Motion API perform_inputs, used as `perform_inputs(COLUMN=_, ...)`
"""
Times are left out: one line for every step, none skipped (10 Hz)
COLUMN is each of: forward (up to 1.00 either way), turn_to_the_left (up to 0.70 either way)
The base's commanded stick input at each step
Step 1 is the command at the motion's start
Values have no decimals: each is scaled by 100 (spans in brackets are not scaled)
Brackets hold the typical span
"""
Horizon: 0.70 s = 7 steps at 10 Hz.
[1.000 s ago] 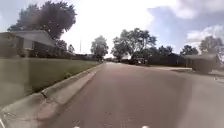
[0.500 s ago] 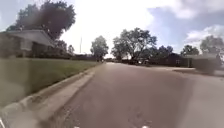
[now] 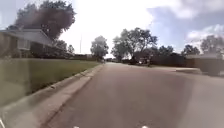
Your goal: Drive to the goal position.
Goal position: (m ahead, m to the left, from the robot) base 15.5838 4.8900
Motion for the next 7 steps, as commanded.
perform_inputs(forward=100, turn_to_the_left=0)
perform_inputs(forward=100, turn_to_the_left=0)
perform_inputs(forward=100, turn_to_the_left=0)
perform_inputs(forward=100, turn_to_the_left=0)
perform_inputs(forward=100, turn_to_the_left=0)
perform_inputs(forward=100, turn_to_the_left=0)
perform_inputs(forward=100, turn_to_the_left=0)
